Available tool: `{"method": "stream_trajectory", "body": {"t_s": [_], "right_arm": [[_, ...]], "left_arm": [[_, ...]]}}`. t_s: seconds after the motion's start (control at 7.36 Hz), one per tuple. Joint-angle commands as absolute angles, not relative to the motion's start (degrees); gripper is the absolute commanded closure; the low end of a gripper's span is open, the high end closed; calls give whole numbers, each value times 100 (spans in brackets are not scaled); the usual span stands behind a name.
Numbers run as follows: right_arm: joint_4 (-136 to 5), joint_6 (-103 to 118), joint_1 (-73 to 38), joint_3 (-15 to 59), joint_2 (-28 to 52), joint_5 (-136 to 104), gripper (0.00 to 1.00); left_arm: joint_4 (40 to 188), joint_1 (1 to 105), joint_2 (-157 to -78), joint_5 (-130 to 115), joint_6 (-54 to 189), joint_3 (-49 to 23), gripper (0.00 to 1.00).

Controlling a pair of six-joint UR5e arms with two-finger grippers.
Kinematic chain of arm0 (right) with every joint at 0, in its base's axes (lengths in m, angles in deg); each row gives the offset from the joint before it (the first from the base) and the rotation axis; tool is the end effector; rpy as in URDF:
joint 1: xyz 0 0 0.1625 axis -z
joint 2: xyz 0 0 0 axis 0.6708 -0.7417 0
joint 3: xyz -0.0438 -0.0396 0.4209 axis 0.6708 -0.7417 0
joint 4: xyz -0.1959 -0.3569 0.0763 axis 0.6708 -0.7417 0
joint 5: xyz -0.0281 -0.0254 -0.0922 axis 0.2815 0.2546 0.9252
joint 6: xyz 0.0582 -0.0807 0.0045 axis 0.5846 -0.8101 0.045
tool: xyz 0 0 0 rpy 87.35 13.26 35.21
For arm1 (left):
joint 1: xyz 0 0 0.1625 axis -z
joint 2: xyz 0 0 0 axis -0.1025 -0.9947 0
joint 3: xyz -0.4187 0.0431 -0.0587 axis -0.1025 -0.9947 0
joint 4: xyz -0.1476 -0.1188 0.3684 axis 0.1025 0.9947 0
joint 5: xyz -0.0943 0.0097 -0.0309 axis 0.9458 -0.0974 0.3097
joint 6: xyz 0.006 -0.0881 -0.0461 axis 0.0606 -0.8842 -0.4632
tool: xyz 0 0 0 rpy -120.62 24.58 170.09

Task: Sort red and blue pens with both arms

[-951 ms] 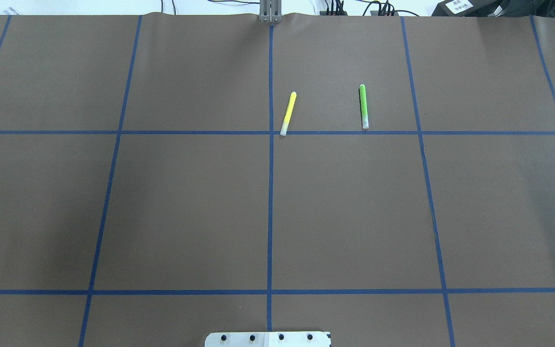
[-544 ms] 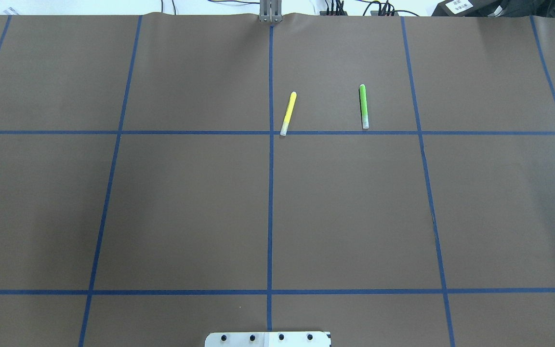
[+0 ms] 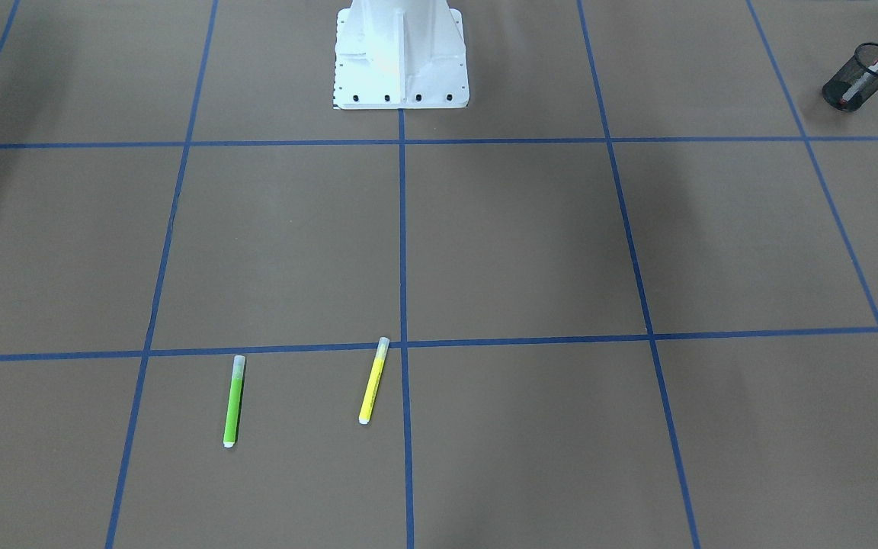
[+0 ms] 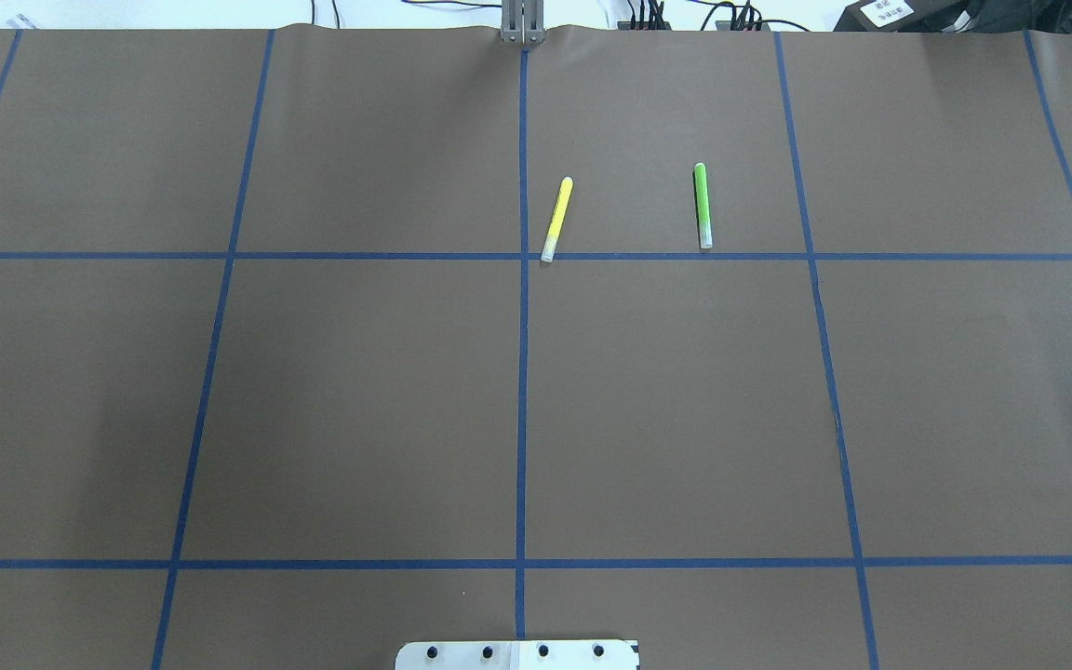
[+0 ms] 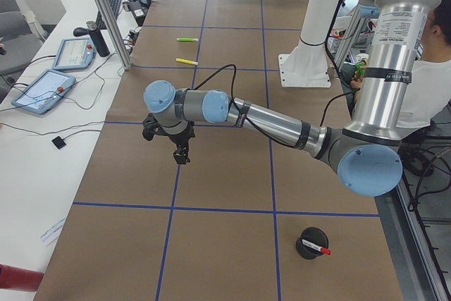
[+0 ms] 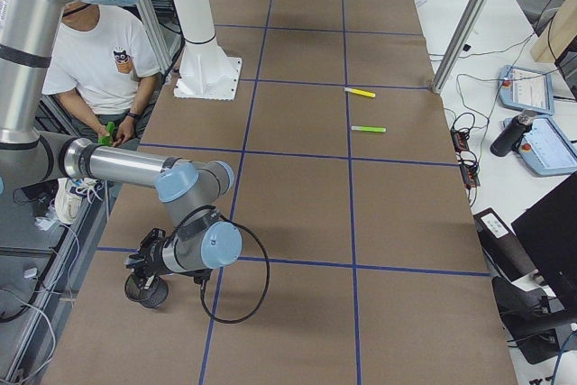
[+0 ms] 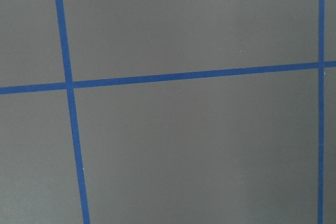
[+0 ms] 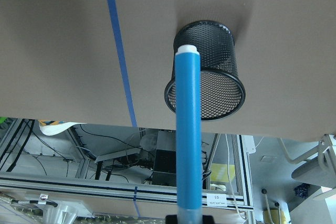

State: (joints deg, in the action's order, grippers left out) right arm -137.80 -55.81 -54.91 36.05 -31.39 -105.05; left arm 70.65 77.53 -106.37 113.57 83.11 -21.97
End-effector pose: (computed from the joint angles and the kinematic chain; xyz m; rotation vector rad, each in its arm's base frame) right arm 0.1172 -0.1650 0.7264 -0.8557 -0.8180 -0.3959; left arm 0.0076 -0.5382 0.5187 -0.0323 0.9204 0.1248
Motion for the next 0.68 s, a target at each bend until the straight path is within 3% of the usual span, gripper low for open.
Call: {"method": "stream_trajectory", "body": {"t_s": [0.0, 0.54], "right_arm": [[-13788, -5791, -5491, 3241, -3251, -10393, 100], [-13709, -5802, -5482, 2677, -3233, -10594, 100]], "left_arm": [[7065, 7753, -10602, 11358, 8308, -2295, 0], [7030, 7762, -10585, 11350, 8308, -2489, 0]]}}
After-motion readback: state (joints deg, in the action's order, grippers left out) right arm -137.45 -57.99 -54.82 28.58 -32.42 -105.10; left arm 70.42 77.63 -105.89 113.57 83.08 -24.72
